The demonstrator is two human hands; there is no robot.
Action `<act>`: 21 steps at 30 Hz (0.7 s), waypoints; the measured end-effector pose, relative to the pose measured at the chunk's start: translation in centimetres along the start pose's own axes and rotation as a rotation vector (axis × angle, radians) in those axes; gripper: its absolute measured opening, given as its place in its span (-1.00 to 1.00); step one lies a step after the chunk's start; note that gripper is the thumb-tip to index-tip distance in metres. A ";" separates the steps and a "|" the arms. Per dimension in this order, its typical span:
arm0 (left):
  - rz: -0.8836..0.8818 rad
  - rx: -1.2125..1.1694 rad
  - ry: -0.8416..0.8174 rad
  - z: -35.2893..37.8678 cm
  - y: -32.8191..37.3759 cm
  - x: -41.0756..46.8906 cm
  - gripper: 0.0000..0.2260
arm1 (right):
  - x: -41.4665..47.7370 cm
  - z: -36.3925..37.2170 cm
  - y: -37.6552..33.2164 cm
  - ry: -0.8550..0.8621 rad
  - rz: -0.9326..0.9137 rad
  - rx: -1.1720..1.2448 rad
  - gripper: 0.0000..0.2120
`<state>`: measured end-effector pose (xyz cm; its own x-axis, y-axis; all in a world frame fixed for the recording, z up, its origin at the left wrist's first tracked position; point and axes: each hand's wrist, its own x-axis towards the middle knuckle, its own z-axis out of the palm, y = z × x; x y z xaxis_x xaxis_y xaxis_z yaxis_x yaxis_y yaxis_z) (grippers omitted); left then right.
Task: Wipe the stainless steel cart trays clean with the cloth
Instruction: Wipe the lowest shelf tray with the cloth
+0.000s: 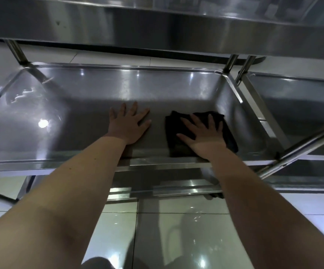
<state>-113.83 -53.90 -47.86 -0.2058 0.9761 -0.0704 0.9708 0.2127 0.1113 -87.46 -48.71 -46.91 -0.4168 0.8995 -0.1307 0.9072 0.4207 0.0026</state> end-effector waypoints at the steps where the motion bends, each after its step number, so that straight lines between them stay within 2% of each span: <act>1: 0.004 0.000 0.004 0.0 0.0 0.0 -0.47 | -0.1 0.0 2.4 0.004 0.059 -0.001 -0.31; 5: 0.012 0.079 0.031 -0.4 0.4 -0.1 -0.47 | -1.0 0.1 8.0 -0.046 0.227 0.029 -0.32; 7: 0.107 0.164 0.065 -1.1 2.5 0.5 -0.49 | -1.0 0.1 7.6 -0.063 0.224 0.027 -0.34; 9: 0.198 0.126 0.072 -1.4 6.4 1.2 -0.49 | -1.1 0.0 7.0 -0.059 0.216 0.042 -0.36; 12: 0.194 0.053 0.018 -1.0 11.4 2.0 -0.50 | -1.6 -0.1 7.2 -0.043 0.203 0.055 -0.37; 18: 0.163 0.022 0.007 1.2 11.6 2.8 -0.50 | -0.8 0.8 8.8 -0.012 0.121 0.022 -0.27; 21: 0.166 0.036 0.025 1.5 11.6 3.0 -0.51 | 2.1 -0.2 9.7 0.010 0.098 0.044 -0.33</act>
<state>-102.99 -48.61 -48.22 -0.0450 0.9986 -0.0293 0.9954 0.0473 0.0834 -79.54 -42.76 -46.93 -0.3266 0.9372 -0.1222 0.9451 0.3256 -0.0286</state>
